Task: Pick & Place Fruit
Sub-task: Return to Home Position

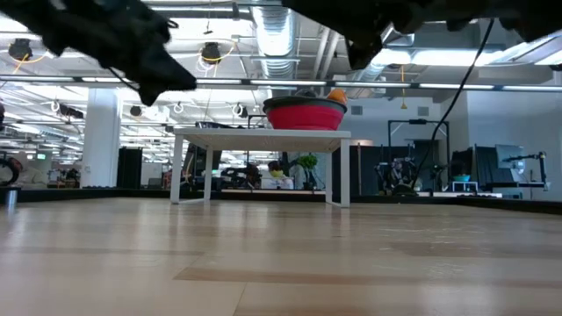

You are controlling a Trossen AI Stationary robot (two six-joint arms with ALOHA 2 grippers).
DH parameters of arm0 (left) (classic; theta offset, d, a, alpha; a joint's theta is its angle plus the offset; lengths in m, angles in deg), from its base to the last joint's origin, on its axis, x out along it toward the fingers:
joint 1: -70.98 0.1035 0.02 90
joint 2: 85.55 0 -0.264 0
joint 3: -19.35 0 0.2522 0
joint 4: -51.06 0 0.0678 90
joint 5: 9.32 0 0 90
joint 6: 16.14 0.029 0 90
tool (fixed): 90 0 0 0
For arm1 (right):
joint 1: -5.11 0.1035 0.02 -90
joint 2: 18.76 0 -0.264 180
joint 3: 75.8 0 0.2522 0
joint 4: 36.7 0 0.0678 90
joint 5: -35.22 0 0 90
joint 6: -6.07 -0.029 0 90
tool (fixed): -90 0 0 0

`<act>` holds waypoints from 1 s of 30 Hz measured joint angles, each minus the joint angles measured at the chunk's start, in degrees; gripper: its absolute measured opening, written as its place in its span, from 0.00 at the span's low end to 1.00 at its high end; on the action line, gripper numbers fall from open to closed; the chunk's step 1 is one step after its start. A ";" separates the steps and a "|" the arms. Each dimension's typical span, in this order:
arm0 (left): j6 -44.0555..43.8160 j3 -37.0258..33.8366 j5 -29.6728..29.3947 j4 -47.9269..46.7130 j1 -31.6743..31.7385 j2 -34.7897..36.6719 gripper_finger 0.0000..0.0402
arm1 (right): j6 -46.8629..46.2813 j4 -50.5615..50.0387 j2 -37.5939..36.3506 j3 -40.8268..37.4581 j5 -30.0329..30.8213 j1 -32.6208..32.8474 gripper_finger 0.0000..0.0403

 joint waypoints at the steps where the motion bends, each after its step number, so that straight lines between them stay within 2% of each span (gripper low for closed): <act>1: -0.41 -2.46 0.05 2.29 -2.58 2.02 0.14 | 0.52 2.06 0.01 -1.02 -0.03 0.12 0.27; 6: -0.41 -12.29 -0.91 13.51 -13.39 11.89 0.08 | 0.65 11.35 0.03 -5.39 -0.05 -0.04 0.27; 10: 3.15 -16.12 -3.22 15.22 -17.26 19.48 0.05 | -2.27 12.45 0.03 -6.04 -0.01 -1.28 0.27; 17: 6.90 -20.39 1.57 14.93 -16.23 33.32 0.01 | -3.61 12.21 0.03 -6.04 0.00 -2.17 0.27; 22: 8.70 -21.78 1.95 13.26 -15.01 41.34 0.01 | -3.56 12.07 0.03 -6.04 0.02 -2.16 0.27; 27: 10.08 -23.57 1.95 12.16 -13.40 46.14 0.01 | -3.84 12.04 0.03 -6.04 0.02 -2.15 0.27; 30: 9.57 -24.74 1.95 11.77 -12.53 46.13 0.02 | -3.93 11.79 0.03 -6.01 0.02 -2.15 0.27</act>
